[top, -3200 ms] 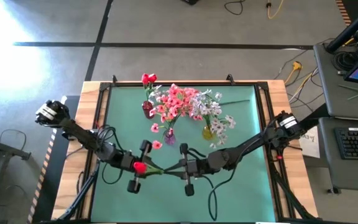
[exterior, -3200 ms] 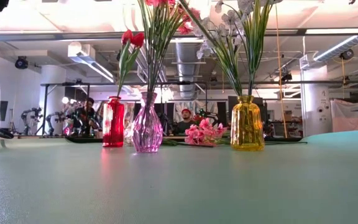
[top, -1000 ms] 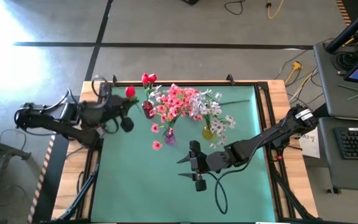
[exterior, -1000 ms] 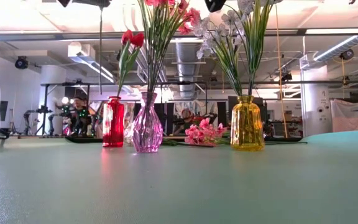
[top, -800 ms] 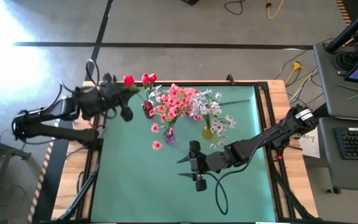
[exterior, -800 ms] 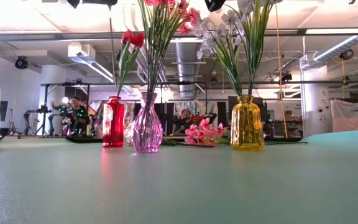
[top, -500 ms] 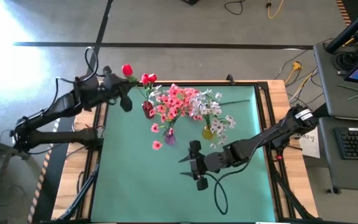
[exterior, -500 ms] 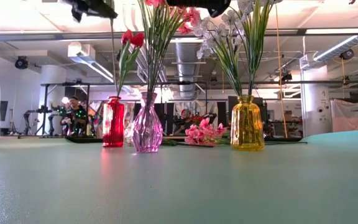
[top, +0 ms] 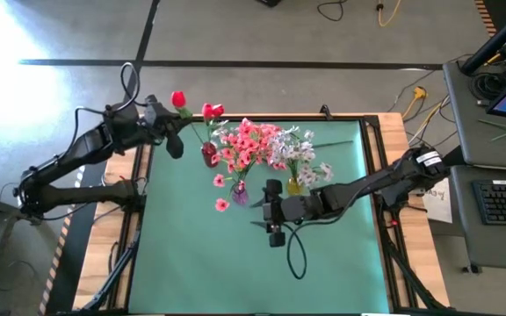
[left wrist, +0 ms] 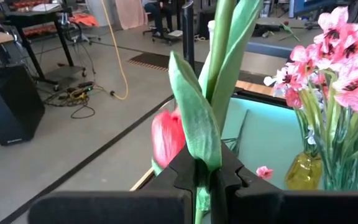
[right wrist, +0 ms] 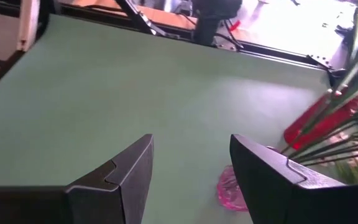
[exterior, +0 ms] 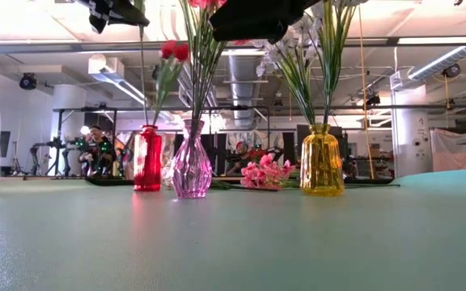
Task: Sort flowers into vase by color
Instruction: Put the red flower into the red vase
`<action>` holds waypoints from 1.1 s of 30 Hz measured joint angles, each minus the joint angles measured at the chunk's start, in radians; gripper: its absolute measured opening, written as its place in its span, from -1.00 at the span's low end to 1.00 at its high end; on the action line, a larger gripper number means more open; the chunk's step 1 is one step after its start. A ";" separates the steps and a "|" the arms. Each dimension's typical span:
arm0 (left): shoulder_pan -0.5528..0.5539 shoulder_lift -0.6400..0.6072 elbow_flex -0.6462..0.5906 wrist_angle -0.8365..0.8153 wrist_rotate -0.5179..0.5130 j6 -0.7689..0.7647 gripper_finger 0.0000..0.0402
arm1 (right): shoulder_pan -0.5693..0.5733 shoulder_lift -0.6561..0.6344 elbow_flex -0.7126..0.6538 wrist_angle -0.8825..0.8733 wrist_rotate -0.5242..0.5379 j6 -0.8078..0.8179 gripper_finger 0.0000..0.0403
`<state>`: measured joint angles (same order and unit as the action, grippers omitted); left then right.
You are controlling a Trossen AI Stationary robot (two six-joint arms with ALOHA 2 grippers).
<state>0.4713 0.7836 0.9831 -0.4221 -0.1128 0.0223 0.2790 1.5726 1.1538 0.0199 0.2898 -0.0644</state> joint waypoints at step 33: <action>0.002 0.171 0.009 -0.022 -0.037 -0.059 -1.00 | -0.027 -0.004 0.000 -0.016 -0.001 -0.014 0.02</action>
<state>0.4732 0.9546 0.9924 -0.4441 -0.1497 -0.0372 0.2523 1.5688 1.1538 0.0036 0.2886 -0.0788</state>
